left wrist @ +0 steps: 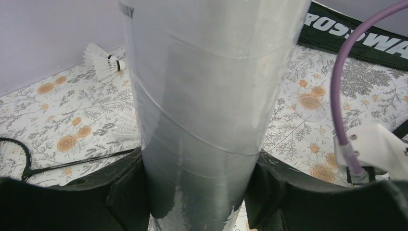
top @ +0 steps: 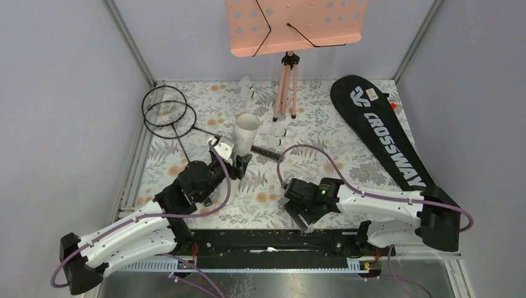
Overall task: Pack up the badminton gear
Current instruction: Pick up the shuttlecock at the center of the board.
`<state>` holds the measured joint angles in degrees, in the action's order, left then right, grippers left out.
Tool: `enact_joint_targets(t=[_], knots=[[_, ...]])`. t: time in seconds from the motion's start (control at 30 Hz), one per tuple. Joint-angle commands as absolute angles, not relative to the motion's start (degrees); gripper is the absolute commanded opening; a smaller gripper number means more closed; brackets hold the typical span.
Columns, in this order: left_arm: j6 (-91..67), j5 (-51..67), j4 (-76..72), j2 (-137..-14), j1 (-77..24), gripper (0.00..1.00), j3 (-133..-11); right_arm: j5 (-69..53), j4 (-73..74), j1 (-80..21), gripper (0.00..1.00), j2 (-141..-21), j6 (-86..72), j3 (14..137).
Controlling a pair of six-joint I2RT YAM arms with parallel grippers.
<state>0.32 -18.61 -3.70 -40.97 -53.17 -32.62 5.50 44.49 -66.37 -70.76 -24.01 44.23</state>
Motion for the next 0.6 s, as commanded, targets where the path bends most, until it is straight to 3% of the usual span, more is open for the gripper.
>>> enact_joint_targets(t=[0.0,0.13,0.57], knots=[[0.6,-14.8,-2.4,-42.4,-53.1,0.53,-34.1,7.7,43.0,-68.5,0.76,-74.0,-22.5,46.4],[1.5,-13.1,-2.3,-42.9,-53.0,0.53,-34.1,10.6,42.7,-68.9,0.69,-74.5,-22.9,46.6],[2.5,-12.8,-1.6,-42.7,-53.0,0.5,-34.1,19.6,42.6,-69.0,0.12,-75.9,-23.9,47.9]])
